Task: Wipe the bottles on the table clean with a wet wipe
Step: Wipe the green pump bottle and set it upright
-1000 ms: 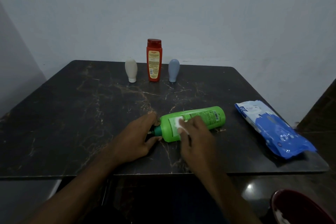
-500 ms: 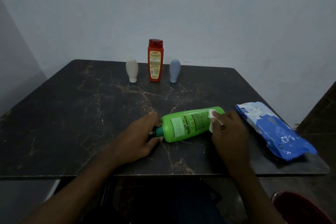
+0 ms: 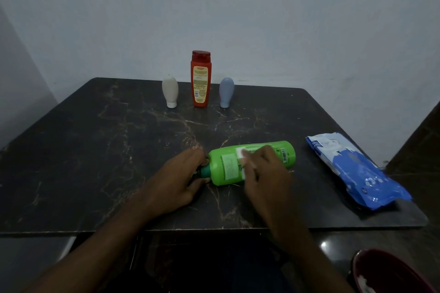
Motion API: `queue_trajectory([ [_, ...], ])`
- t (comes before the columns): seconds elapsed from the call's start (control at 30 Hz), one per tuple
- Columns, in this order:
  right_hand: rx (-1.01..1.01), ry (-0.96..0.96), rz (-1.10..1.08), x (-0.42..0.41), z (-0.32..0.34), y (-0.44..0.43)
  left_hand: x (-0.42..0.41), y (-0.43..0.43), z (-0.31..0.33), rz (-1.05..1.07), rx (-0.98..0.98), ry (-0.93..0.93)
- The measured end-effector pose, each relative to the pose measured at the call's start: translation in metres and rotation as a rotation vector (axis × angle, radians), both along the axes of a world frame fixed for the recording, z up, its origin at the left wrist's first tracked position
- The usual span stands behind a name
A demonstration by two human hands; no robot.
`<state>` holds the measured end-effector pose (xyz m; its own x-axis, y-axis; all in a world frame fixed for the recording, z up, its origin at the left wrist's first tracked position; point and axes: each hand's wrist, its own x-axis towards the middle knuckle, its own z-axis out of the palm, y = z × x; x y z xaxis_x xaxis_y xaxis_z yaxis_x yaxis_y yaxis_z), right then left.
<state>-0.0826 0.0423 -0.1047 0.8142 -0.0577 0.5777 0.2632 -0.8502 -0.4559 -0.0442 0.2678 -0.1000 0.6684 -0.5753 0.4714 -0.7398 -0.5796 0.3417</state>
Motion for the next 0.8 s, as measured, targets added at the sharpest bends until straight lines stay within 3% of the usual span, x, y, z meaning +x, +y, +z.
queue_trajectory([
  [0.23,0.215,0.033,-0.29,0.017,-0.003,-0.076,-0.002,-0.002,0.003,-0.006,0.02,-0.081],
  [0.57,0.064,-0.057,0.092,-0.007,0.003,0.036,-0.005,-0.002,0.006,-0.004,0.09,-0.12],
  [0.7,0.004,-0.026,0.0,0.003,0.0,-0.003,-0.003,-0.002,0.005,-0.019,0.099,-0.141],
  [0.8,0.189,0.036,-0.173,0.014,-0.005,-0.052,-0.003,-0.002,0.004,-0.021,0.094,-0.159],
])
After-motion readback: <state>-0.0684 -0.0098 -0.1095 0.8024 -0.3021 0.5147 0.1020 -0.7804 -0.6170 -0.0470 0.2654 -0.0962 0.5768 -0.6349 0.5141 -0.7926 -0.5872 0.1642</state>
